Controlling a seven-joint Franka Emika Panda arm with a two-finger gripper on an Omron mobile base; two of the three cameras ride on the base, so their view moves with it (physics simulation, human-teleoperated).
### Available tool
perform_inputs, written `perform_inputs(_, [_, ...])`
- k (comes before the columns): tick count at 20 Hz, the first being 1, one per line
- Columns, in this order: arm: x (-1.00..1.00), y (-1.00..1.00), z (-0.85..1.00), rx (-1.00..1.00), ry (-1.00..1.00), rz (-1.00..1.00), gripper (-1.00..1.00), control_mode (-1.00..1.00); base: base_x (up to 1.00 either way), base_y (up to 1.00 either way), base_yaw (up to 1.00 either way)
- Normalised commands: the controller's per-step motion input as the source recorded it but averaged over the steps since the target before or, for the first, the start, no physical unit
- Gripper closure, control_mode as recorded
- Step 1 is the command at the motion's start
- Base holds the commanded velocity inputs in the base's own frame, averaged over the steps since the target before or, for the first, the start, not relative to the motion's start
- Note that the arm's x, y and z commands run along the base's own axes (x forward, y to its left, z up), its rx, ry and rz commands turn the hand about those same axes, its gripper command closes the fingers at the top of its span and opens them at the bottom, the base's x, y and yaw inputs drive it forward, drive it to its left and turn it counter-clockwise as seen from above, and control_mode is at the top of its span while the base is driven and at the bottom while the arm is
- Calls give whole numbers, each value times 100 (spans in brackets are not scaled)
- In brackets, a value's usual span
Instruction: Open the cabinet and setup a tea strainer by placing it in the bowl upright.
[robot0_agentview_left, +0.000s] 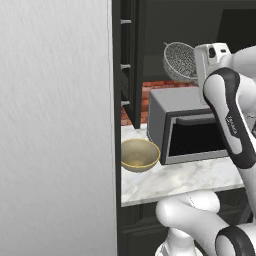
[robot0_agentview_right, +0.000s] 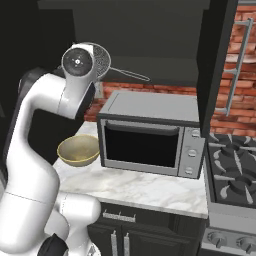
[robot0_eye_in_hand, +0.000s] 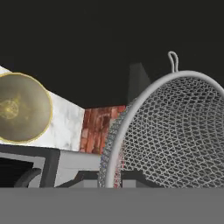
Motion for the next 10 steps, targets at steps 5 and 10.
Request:
perform_inputs(5, [-45,0,-3,9,24,-11,100,-100,0,0,0])
perform_inputs(10, [-61,11,-15,3,6,-14,100,-100,0,0,0])
